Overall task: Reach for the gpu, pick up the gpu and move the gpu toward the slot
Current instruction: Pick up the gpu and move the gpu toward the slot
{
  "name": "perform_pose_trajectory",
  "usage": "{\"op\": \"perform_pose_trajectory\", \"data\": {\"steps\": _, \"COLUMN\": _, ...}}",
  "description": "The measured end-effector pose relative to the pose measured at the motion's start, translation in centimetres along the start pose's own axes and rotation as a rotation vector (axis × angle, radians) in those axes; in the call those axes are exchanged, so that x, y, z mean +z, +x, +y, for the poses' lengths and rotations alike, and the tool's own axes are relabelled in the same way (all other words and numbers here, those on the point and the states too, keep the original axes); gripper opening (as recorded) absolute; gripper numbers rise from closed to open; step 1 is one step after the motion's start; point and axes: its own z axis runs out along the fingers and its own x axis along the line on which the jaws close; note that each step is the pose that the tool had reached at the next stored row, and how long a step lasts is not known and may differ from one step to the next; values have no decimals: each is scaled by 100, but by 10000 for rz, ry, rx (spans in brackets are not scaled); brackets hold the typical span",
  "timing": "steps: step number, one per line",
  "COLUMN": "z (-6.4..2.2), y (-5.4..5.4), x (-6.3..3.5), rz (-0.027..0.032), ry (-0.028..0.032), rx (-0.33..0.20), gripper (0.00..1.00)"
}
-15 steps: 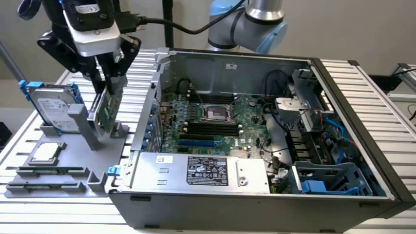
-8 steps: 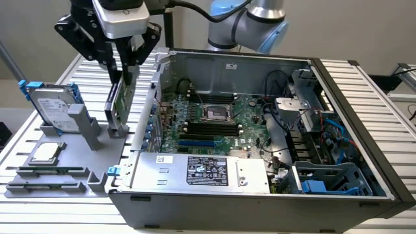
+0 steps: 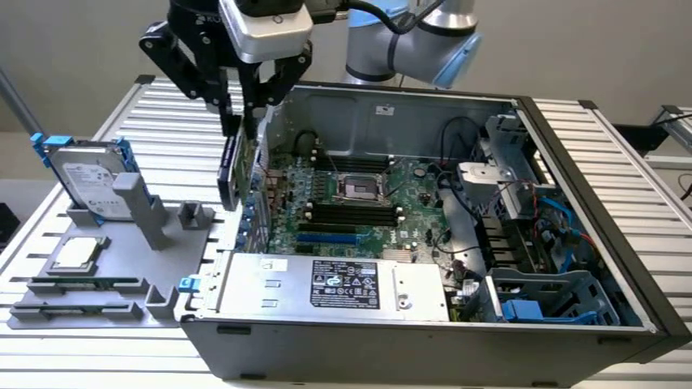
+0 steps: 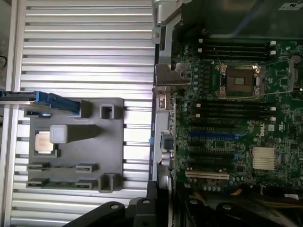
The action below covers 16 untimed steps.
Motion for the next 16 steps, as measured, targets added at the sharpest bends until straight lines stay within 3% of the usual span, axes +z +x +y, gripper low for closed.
{"op": "perform_pose_trajectory", "data": {"steps": 16, "z": -10, "y": -728, "x": -15, "rz": 7, "ry": -22, "rx": -1, "gripper": 26}}
